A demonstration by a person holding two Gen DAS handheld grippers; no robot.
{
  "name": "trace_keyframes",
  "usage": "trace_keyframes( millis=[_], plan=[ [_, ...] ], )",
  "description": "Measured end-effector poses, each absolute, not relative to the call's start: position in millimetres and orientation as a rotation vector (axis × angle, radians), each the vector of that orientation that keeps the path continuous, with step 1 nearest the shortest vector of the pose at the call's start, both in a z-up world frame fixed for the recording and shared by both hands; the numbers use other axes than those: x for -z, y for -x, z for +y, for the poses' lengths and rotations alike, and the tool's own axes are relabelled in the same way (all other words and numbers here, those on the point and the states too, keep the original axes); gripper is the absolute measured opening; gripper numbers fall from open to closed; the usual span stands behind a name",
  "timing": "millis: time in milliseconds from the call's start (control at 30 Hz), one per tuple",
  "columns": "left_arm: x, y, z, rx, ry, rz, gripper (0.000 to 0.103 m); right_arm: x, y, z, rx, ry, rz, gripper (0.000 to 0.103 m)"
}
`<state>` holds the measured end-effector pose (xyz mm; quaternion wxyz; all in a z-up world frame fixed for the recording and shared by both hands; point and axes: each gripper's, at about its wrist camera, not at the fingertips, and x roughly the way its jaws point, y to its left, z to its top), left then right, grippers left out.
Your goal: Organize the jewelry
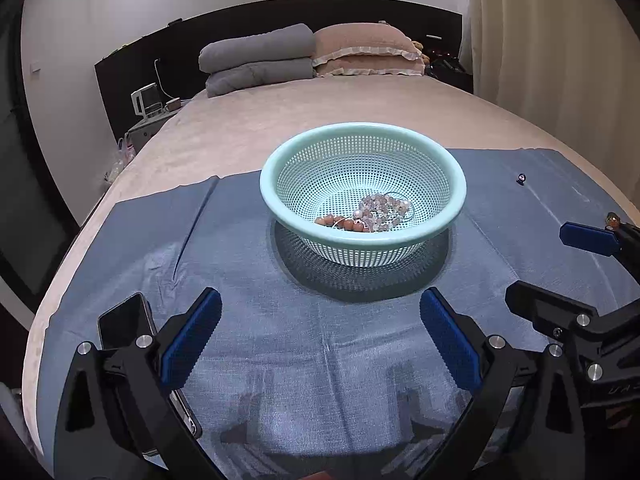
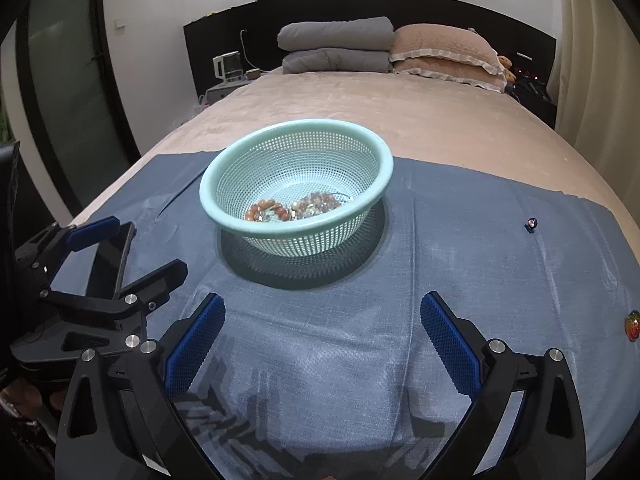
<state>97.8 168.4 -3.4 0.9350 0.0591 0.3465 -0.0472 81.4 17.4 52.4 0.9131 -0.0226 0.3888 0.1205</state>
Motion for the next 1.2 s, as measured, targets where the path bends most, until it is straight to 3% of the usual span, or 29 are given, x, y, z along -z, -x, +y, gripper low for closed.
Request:
trace_keyframes(
  millis=[1200],
  plan=[
    [8.8, -96.2, 178.9, 0.092, -0.104, 0.724, 0.097, -51.7, -78.1, 20.6, -0.272, 0.081, 0.796, 0.095]
  ],
)
